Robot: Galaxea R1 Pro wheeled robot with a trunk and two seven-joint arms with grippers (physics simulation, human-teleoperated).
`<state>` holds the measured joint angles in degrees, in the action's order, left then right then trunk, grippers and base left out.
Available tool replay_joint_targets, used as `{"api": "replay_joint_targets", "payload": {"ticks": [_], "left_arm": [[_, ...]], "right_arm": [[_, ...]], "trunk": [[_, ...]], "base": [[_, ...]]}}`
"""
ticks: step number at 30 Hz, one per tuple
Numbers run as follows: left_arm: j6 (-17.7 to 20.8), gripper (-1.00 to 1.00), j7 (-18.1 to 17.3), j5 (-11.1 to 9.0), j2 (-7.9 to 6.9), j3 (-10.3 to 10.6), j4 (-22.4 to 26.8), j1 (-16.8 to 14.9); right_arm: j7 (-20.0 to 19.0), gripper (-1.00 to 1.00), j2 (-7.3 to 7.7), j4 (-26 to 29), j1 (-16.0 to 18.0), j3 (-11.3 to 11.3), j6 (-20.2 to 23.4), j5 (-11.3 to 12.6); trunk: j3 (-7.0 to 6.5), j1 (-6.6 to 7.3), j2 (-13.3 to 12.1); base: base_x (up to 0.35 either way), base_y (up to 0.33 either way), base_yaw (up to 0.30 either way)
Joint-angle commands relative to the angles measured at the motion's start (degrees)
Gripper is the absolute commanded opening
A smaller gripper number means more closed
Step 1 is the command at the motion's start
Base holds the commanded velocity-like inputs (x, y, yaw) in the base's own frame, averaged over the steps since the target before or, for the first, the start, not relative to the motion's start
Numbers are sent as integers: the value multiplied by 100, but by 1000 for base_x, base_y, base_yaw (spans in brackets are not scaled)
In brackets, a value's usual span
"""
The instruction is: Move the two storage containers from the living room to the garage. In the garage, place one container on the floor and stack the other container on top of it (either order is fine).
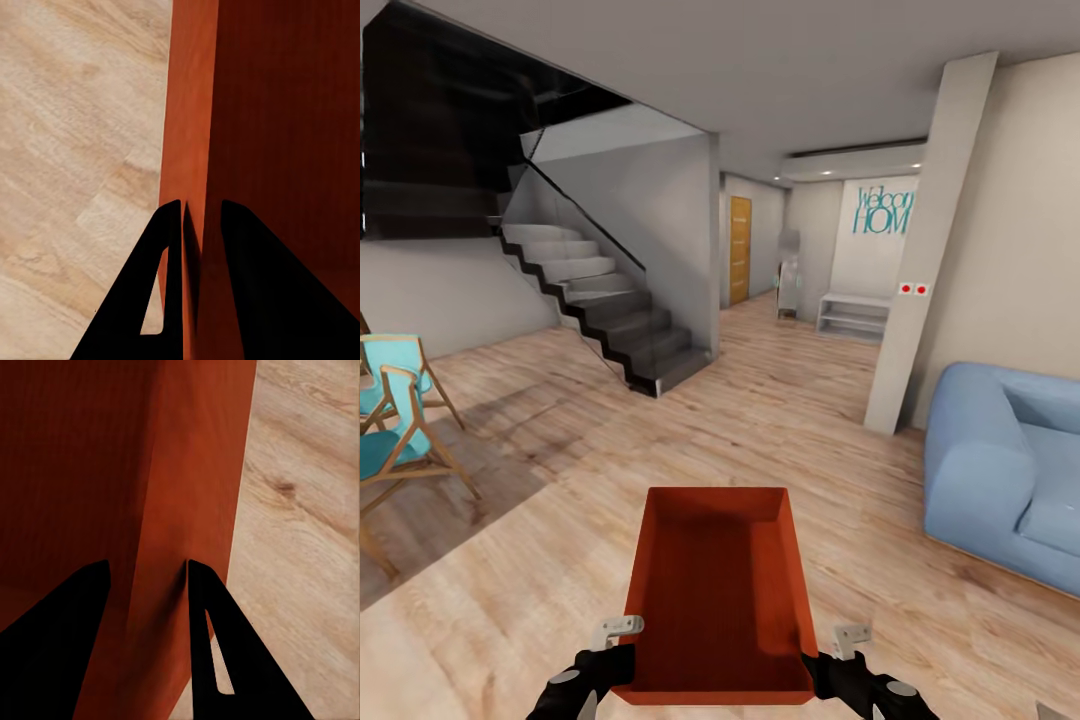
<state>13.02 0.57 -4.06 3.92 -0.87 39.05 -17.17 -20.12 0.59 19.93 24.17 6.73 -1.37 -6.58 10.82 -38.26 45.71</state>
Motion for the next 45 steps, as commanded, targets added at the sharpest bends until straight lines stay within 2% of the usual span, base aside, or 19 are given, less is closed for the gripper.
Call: {"api": "replay_joint_targets", "payload": {"ticks": [1, 28, 45], "left_arm": [[34, -100, 22, -34, 30, -18, 23, -5], [34, -100, 36, -34, 30, -18, 23, -5], [34, -100, 48, -34, 30, -18, 23, -5]], "right_arm": [[-59, -100, -85, -15, 0, -32, -10, -89], [-54, -100, -85, -15, 0, -32, -13, -89], [-54, -100, -85, -15, 0, -32, -13, -89]], "trunk": [[8, -5, 6], [8, -5, 6], [-21, -5, 6]], "base": [[327, 0, 0], [327, -2, 0], [327, -113, -34]]}}
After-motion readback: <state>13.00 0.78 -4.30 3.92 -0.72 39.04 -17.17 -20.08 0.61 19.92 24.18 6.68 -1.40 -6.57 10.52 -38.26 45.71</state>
